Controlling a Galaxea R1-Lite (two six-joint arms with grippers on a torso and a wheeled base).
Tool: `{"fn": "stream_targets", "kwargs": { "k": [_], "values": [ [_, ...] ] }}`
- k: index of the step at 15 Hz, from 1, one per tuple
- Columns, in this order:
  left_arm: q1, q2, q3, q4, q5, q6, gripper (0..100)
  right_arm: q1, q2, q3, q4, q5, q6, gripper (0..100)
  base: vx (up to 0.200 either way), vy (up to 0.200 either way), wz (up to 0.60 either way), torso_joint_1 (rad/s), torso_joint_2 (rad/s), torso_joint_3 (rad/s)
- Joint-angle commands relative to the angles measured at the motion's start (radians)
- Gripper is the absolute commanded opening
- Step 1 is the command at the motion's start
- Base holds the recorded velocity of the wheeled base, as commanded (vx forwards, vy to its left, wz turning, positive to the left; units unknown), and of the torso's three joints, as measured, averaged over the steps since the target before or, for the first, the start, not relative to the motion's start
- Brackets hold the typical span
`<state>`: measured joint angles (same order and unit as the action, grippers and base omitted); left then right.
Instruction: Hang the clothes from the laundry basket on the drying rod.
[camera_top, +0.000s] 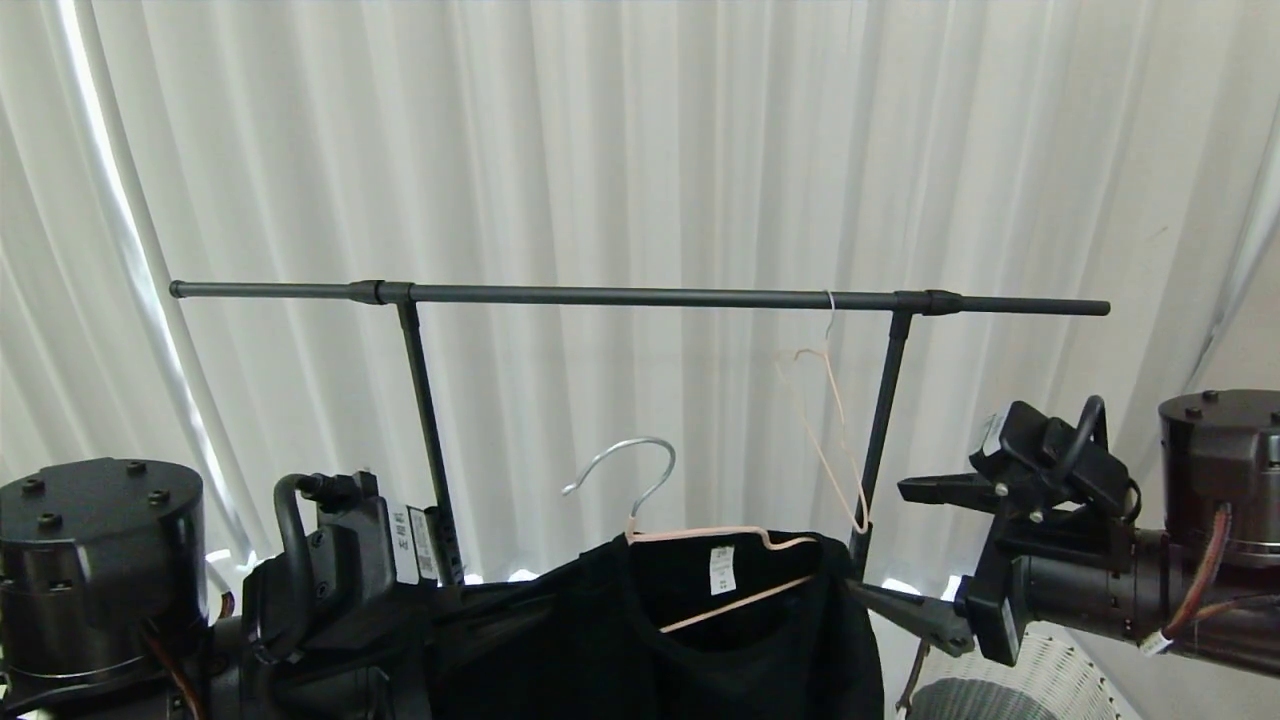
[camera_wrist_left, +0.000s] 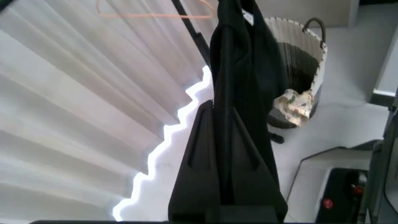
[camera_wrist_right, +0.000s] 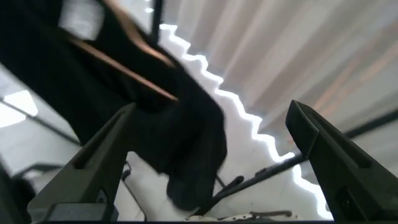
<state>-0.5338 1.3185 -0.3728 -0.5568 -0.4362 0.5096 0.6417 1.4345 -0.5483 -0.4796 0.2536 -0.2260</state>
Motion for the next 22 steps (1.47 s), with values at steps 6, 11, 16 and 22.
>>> {"fn": "stream_targets", "kwargs": {
  "k": [6,11,16,22],
  "values": [
    [-0.040,0.025,0.018,-0.018,-0.084,0.052,0,0.185,-0.029,-0.183,0.274,0.101,-0.073,100,0.000,0.000,0.00,0.000,0.00,0.000],
    [-0.118,0.025,0.005,-0.018,-0.084,0.056,0,0.246,0.070,-0.228,0.345,0.167,-0.133,100,0.000,0.000,0.00,0.000,0.00,0.000],
    [-0.121,0.007,-0.012,-0.018,-0.084,0.056,0,0.248,0.112,-0.228,0.342,0.159,-0.131,100,0.000,0.000,0.00,0.000,0.00,0.000],
    [-0.121,-0.008,-0.012,-0.018,-0.084,0.058,0,0.236,0.124,-0.229,0.332,0.136,-0.131,100,0.000,0.000,0.00,0.000,0.00,0.000]
  ]
}}
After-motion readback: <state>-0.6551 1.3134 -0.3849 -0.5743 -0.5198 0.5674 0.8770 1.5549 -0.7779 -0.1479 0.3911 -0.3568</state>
